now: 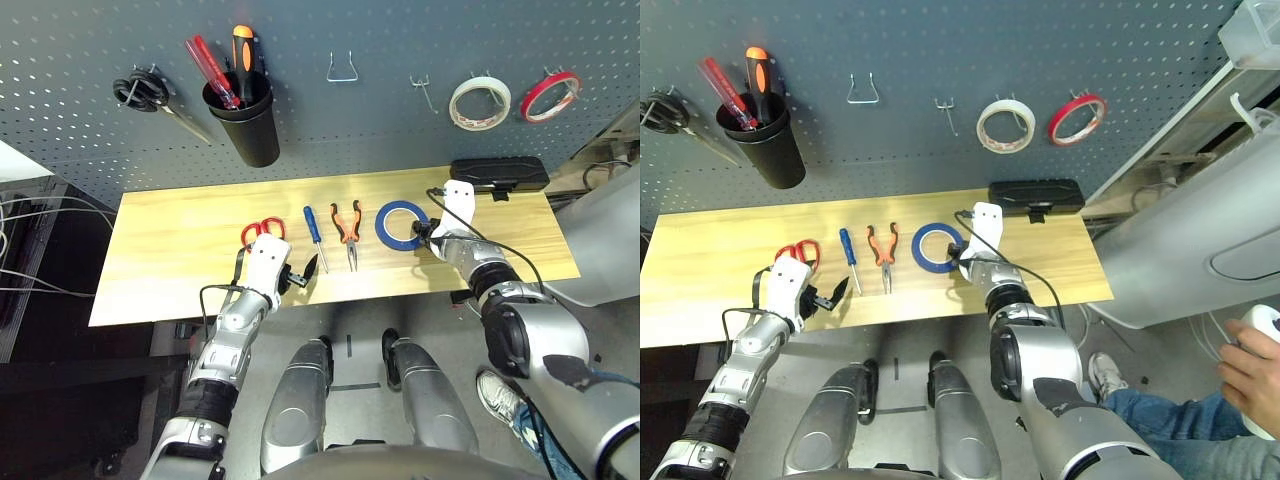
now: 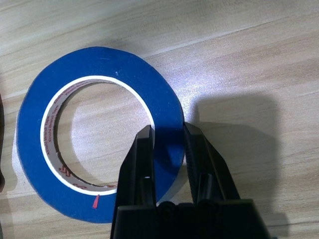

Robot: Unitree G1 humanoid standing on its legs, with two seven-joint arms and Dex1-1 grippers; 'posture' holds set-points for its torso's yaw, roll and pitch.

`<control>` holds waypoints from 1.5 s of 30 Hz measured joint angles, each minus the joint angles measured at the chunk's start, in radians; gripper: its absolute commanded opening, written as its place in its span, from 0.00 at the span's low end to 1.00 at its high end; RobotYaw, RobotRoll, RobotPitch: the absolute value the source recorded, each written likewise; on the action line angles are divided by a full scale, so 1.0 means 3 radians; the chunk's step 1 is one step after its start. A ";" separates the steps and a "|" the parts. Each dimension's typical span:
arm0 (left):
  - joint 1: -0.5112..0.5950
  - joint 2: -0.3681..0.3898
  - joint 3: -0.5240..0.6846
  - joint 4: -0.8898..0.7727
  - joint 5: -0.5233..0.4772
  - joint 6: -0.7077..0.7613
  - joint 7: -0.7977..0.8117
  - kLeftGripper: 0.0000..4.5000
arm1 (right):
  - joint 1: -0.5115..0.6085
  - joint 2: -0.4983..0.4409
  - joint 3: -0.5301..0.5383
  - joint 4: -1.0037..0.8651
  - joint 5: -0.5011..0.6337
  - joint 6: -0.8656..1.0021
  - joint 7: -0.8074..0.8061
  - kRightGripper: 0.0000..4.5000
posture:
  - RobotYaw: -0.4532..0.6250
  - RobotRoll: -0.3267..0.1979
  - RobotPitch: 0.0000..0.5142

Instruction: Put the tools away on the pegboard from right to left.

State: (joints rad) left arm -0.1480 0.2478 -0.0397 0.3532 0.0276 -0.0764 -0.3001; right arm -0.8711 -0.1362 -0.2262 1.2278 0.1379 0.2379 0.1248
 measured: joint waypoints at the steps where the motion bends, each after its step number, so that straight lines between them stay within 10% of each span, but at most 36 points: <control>1: -0.0018 -0.0001 0.0000 0.0010 0.0000 -0.0007 0.0001 1.00 | -0.0001 -0.0001 0.0000 0.0001 0.0000 0.0000 -0.0003 0.16 | 0.51 0.62 0.53; 16: -0.0169 -0.0033 0.0083 0.0134 -0.0076 -0.0223 0.0054 1.00 | 0.0201 -0.0097 0.0361 -0.0566 -0.0230 -0.0174 0.0445 0.16 | 0.50 0.62 0.35; 45: -0.0298 -0.0046 0.0100 0.0069 -0.0125 -0.0250 0.0053 1.00 | 0.0293 -0.0276 0.0649 -0.1671 -0.0375 -0.0356 0.0664 0.16 | 0.48 0.62 0.30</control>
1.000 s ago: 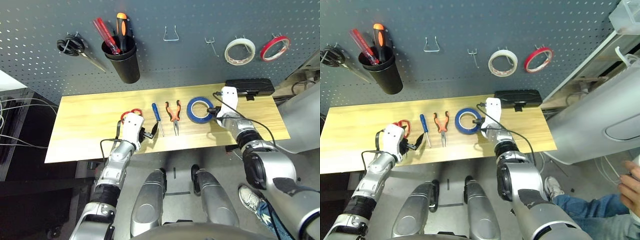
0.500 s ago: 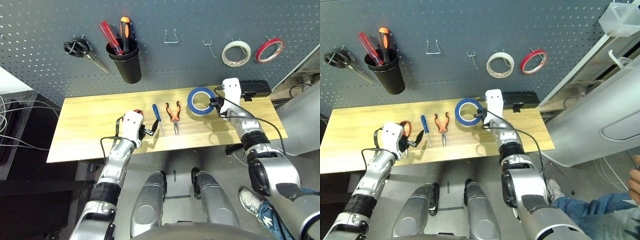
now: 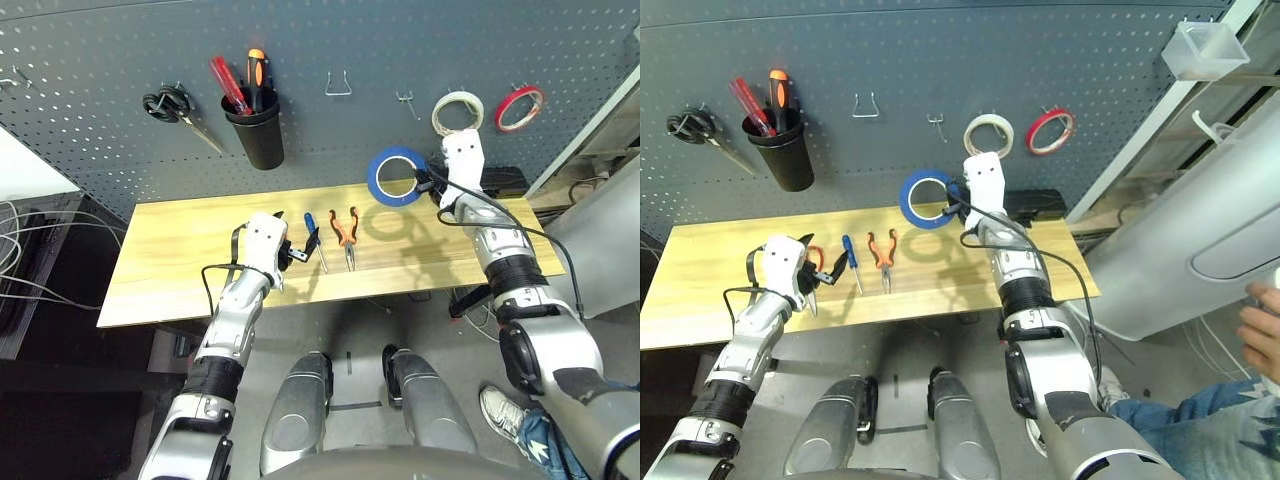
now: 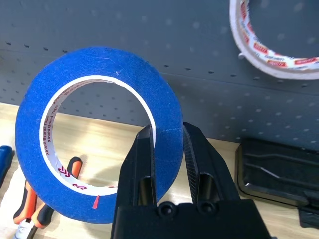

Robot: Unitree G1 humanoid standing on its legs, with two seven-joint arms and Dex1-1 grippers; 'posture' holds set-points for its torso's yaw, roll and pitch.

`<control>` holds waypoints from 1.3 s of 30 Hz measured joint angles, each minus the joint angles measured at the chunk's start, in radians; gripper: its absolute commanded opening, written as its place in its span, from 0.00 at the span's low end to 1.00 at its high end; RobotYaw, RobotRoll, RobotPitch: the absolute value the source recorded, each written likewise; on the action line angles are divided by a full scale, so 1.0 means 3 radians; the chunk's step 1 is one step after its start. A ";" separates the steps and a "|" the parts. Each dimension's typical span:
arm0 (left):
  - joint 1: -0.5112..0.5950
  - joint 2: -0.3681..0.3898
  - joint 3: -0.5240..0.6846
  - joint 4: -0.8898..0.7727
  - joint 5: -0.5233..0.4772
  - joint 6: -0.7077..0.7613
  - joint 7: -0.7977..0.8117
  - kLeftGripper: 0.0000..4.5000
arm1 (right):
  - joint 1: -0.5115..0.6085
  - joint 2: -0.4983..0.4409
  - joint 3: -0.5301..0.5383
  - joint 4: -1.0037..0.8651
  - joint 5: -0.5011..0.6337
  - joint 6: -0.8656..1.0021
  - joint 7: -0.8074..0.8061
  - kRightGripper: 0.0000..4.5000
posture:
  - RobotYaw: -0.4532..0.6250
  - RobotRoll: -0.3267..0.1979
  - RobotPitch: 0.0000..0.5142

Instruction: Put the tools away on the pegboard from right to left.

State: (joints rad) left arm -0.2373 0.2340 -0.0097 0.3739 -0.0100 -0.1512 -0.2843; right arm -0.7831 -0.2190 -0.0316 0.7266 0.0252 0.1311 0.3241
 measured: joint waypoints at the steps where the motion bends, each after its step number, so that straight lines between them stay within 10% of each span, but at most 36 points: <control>1: 0.0000 0.0000 0.0000 0.0000 0.0000 0.0000 0.0000 1.00 | 0.0005 -0.0001 0.0009 -0.0024 -0.0004 0.0000 0.0006 0.16 | 0.49 0.62 0.30; 39: -0.0072 0.0001 0.0003 -0.0001 0.0001 -0.0001 -0.0059 1.00 | 0.0428 -0.0467 0.0138 -0.1671 -0.0147 0.0013 0.0148 0.16 | 0.46 0.62 0.31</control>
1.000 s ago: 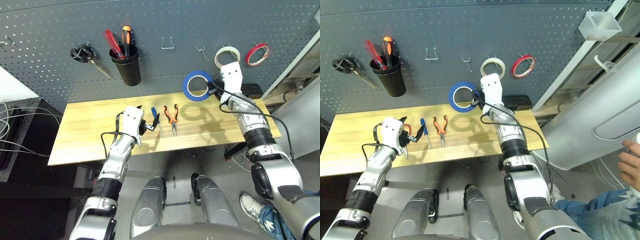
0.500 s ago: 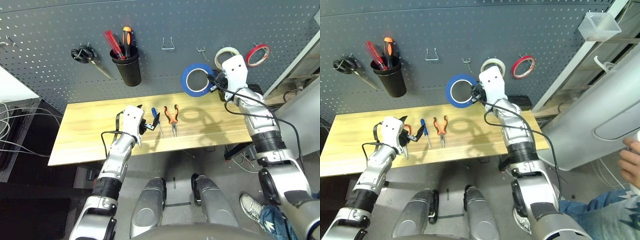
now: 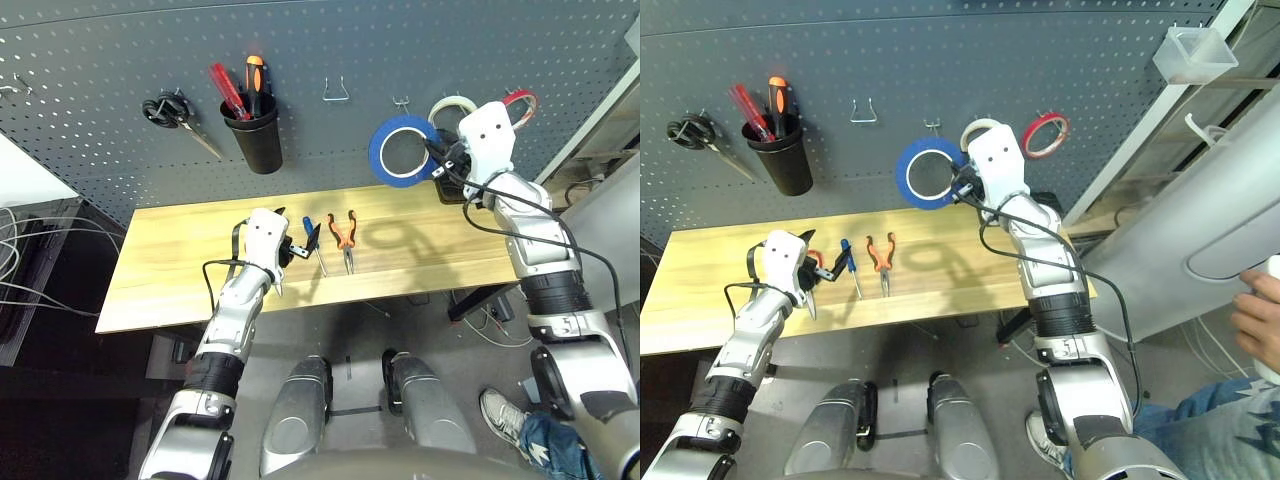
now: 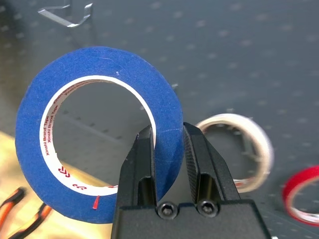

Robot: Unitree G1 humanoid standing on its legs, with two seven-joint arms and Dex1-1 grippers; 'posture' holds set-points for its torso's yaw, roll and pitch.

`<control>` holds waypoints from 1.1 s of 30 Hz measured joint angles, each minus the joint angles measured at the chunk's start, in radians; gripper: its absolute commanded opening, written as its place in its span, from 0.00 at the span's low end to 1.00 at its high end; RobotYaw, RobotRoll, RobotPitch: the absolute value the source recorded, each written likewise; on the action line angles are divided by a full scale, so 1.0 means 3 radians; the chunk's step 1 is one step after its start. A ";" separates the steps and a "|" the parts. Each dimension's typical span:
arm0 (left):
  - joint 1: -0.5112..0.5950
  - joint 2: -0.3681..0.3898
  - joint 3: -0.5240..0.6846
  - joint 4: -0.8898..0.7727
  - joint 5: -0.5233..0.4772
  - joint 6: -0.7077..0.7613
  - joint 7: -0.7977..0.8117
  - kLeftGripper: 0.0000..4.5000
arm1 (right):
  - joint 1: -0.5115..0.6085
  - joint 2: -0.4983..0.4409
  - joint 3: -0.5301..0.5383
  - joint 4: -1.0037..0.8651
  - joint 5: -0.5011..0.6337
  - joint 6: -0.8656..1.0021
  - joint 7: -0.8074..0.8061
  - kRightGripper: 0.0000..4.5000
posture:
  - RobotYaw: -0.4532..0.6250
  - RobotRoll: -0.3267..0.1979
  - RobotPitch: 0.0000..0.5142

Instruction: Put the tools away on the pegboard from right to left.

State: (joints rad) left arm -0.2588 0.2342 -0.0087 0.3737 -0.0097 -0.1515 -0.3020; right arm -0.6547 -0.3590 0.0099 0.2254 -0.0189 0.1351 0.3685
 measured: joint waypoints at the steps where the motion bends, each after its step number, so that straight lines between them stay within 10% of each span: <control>1: -0.0001 0.0000 0.0000 0.0000 0.0000 0.0000 -0.0001 1.00 | -0.0009 -0.0004 -0.0022 0.0023 -0.0001 -0.0014 -0.0040 0.16 | 0.46 0.62 0.31; 25: -0.0065 -0.0045 -0.0021 0.0035 0.0004 -0.0006 0.0000 1.00 | -0.1082 0.0577 -0.0077 0.2342 -0.0233 -0.0862 -0.1039 0.16 | 0.50 0.62 0.30; 33: -0.0037 -0.0044 -0.0055 -0.0086 -0.0084 -0.0143 -0.0275 1.00 | -0.1037 0.0520 -0.0098 0.2358 -0.0234 -0.0944 -0.1058 0.75 | 0.49 0.62 0.31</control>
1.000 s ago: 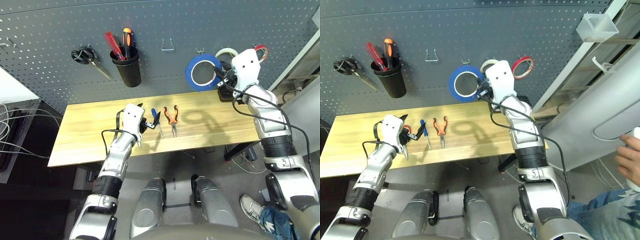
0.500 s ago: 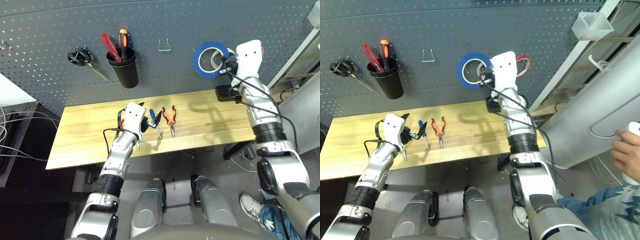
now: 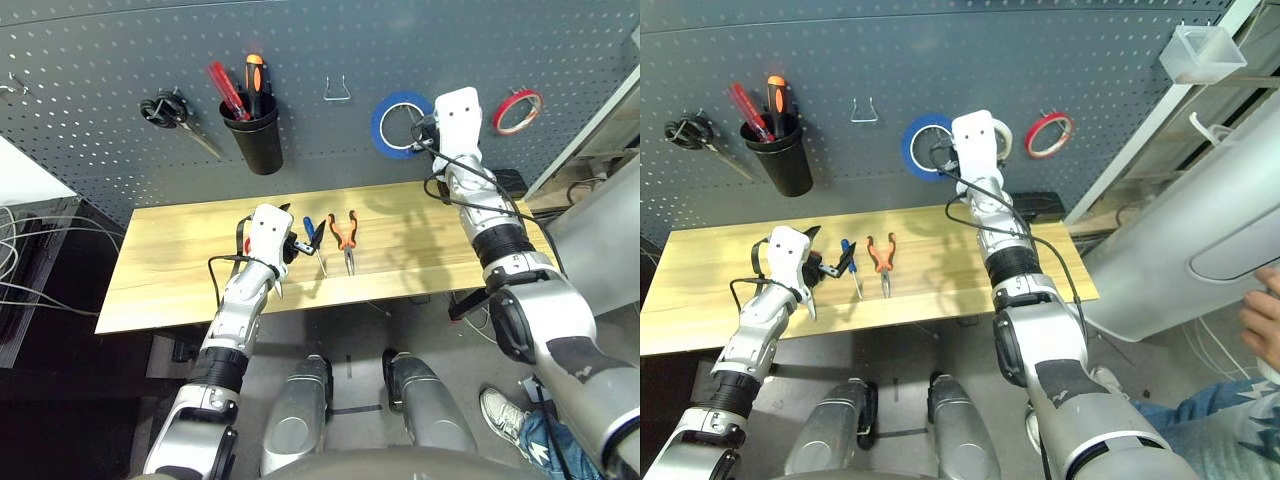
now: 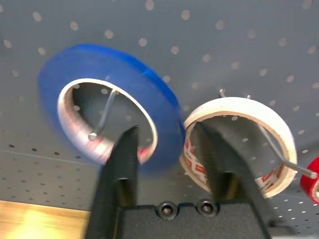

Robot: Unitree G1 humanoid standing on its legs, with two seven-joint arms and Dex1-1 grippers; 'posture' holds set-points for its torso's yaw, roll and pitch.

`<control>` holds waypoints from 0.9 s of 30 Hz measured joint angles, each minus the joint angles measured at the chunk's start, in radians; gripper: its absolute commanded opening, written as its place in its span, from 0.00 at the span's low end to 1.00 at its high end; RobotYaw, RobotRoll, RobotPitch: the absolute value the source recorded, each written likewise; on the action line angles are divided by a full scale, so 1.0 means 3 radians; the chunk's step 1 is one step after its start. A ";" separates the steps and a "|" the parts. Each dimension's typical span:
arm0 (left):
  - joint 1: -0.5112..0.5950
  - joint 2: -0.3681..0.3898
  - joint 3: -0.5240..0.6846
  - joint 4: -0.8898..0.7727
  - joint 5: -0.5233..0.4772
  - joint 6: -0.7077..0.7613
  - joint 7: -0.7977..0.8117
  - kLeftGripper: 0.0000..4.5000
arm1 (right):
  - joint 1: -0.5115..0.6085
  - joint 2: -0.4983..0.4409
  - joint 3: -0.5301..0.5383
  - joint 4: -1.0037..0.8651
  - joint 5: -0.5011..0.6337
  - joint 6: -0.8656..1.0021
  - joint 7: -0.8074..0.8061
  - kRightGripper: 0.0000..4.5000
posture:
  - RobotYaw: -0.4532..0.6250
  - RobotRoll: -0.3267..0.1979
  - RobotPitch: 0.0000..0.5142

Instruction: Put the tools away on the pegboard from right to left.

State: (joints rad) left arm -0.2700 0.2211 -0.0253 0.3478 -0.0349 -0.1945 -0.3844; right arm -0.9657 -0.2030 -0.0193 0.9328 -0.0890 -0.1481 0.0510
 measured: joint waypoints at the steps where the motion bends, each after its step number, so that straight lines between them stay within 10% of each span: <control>1: 0.0009 -0.0001 -0.0009 -0.0002 0.0000 -0.0007 -0.0016 1.00 | 0.0050 -0.0009 -0.0001 -0.0083 0.0007 0.0002 0.0019 0.82 | 0.49 0.62 0.31; 4: 0.0032 -0.0001 -0.0044 -0.0003 0.0003 -0.0016 -0.0051 1.00 | 0.0322 -0.0049 -0.0002 -0.0501 0.0040 0.0079 0.0131 0.99 | 0.49 0.62 0.31; 15: 0.0047 0.0004 -0.0082 -0.0010 0.0003 -0.0042 -0.0120 1.00 | 0.1550 -0.0124 0.0231 -0.2560 0.0228 0.1043 0.0878 0.99 | 0.47 0.62 0.33; 27: -0.0022 0.0019 -0.0112 0.0005 0.0019 -0.0039 -0.0139 1.00 | 0.0895 0.0309 0.0197 -0.1264 0.0314 0.1479 0.0787 0.99 | 0.50 0.62 0.37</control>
State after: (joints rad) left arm -0.2766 0.2269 -0.0589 0.3491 -0.0291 -0.2063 -0.4260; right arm -0.6971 -0.1102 0.0397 0.5536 0.0052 0.2957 0.2872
